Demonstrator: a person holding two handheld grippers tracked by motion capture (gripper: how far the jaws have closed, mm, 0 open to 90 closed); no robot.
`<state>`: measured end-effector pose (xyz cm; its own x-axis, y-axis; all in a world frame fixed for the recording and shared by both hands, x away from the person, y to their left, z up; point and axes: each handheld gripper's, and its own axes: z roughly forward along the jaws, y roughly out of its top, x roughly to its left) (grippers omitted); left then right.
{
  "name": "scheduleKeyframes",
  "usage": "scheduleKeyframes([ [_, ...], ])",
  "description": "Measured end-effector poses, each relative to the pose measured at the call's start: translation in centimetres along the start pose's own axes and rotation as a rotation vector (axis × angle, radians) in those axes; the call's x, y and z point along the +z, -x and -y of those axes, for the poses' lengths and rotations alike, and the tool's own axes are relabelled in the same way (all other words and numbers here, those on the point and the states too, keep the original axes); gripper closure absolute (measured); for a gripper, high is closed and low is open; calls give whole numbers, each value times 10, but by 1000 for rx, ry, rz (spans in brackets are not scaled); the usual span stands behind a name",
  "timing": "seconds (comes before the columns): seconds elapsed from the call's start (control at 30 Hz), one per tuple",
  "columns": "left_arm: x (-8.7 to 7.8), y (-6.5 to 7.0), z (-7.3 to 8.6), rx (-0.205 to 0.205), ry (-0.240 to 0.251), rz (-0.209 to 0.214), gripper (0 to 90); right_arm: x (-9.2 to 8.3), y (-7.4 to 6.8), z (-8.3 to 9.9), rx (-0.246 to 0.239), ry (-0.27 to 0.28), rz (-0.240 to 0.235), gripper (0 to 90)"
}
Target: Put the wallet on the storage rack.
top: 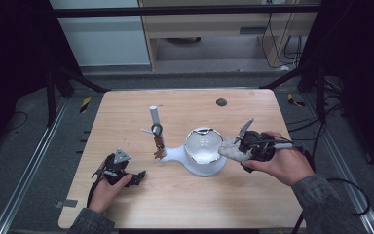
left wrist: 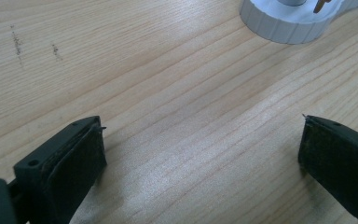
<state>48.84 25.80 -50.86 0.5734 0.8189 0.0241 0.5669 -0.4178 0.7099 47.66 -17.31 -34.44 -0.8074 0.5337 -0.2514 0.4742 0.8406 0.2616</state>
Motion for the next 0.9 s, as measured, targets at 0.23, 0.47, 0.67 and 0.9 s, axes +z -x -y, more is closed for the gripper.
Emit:
scheduleKeyframes([
  [0.23, 0, 0, 0, -1, 0, 0, 0, 3, -7, -17, -42, -17, 9, 306],
  [0.47, 0, 0, 0, -6, 4, 0, 0, 11, -12, -32, -67, -46, 11, 305],
  [0.67, 0, 0, 0, -5, 4, -1, 0, 17, -15, -44, -99, -69, 13, 305],
  [0.9, 0, 0, 0, -2, 3, -1, 0, 24, -18, -57, -119, -86, 10, 305],
])
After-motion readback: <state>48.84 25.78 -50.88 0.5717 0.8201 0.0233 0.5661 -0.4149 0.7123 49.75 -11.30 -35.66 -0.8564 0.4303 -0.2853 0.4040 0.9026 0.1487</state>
